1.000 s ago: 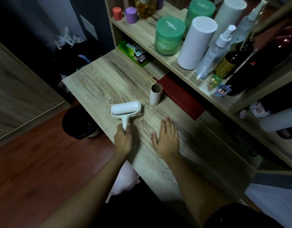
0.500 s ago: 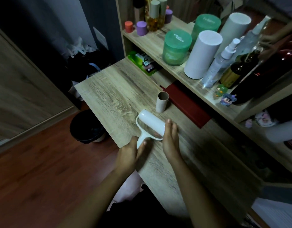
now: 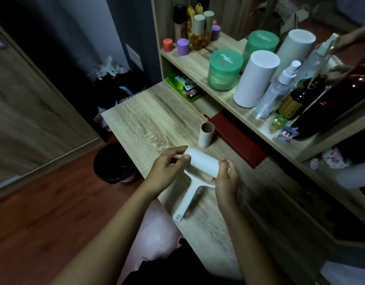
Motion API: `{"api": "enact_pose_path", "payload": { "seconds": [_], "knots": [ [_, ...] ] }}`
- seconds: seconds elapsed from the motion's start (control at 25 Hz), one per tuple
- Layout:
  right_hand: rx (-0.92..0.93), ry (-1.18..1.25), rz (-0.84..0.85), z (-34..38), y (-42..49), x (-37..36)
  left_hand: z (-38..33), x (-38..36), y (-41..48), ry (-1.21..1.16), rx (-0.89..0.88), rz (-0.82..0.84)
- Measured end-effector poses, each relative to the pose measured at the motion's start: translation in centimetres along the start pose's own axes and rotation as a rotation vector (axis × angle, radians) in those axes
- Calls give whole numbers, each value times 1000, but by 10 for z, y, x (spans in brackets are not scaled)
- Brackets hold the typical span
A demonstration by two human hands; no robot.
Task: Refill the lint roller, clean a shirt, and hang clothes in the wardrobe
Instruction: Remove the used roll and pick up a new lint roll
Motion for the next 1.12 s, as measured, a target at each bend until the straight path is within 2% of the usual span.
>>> {"api": "enact_pose_path", "payload": {
  "seconds": [0.2,0.4,0.68,0.92,1.12],
  "knots": [
    [-2,-53,40,5,1,7,-1,-3,2,-141,62,175],
    [-6,-38,38,8,-1,8,-9,-2,3,-145,-12,145],
    [5,-59,69,8,-5,3,-5,-8,-11,-317,52,217],
    [156,-156,58,22,-7,1,-2,-6,-10,-395,119,122],
    [154,-156,85,22,-10,-7,-10,-5,-14,-325,75,111]
  ]
}}
Point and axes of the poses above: each hand's wrist, its own y-axis towards the middle knuckle, its own x-axis out of the back of the hand, z = x × y, the point moved 8 cm from there along y, towards the middle knuckle, and after that the axes turned 8 degrees about -x, right-handed, at the moved point
